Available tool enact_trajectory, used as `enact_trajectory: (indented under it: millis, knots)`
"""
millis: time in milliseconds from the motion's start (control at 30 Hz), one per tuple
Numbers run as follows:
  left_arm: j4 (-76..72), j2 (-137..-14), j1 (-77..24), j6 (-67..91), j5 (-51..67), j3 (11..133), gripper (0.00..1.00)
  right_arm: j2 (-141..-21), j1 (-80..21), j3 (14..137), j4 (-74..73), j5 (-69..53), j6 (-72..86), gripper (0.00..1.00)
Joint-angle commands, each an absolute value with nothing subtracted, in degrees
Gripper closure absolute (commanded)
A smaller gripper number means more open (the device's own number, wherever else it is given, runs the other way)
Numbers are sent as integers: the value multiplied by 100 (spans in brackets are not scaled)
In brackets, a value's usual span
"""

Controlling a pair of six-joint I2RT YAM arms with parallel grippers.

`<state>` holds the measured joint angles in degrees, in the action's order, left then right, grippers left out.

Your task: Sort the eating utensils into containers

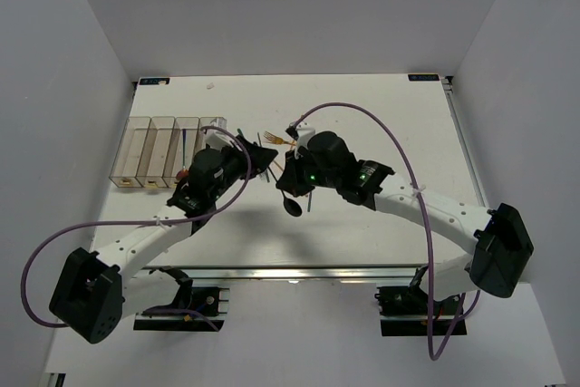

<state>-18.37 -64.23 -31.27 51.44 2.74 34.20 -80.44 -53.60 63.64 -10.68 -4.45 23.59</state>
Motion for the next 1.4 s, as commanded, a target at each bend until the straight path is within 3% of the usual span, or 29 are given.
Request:
enact_trajectory:
  millis: [0, 33, 100, 133, 167, 200, 267, 333, 367, 433, 767, 1033, 1200, 1367]
  knots:
    - [-1820, -6486, -3138, 5027, 167, 3753, 52, -8042, -5484, 6610, -519, -685, 2443, 100]
    - [-1802, -6512, -3146, 5001, 176, 3770, 68, -8033, -5493, 6609, -484, -712, 2469, 100]
    - [-1679, -6548, -3138, 4896, 176, 3849, 86, -8025, -5502, 6609, -414, -703, 2479, 100]
    - [-1592, -6583, -3138, 4817, 132, 3902, 99, -7998, -5502, 6592, -404, -634, 2479, 100]
    - [-1251, -6583, -3138, 4686, 80, 4120, 100, -7972, -5502, 6566, -404, -537, 2461, 87]
    - [-926, -6583, -3112, 4232, -156, 4322, 100, -7937, -5493, 6522, -413, -223, 2444, 64]
    - [282, -6627, -3059, 3502, -935, 4849, 100, -7718, -5476, 6329, -492, 348, 2330, 11]
    - [1226, -6810, -2988, 2341, -1884, 5789, 100, -7516, -5371, 6119, -675, 1131, 2242, 11]
    - [2074, -7125, -2962, 2164, -3134, 6114, 100, -7471, -5283, 6065, -781, 1343, 2154, 11]
    - [2556, -7521, -2657, 1638, -3637, 6868, 100, -7401, -4976, 5907, -1018, 1713, 2110, 11]
    - [3664, -10387, -958, -719, -2927, 9780, 100, -6882, -3947, 4966, -739, 888, 1723, 11]
    - [3455, -11398, -668, -932, -2874, 10011, 100, -6812, -3885, 4729, -519, 466, 1696, 11]
    - [2744, -11452, -642, -914, -3602, 9301, 100, -6820, -3885, 4720, -501, 361, 1714, 11]
    - [2444, -11400, -606, -774, -3586, 9168, 100, -6812, -3885, 4720, -492, 369, 1714, 11]
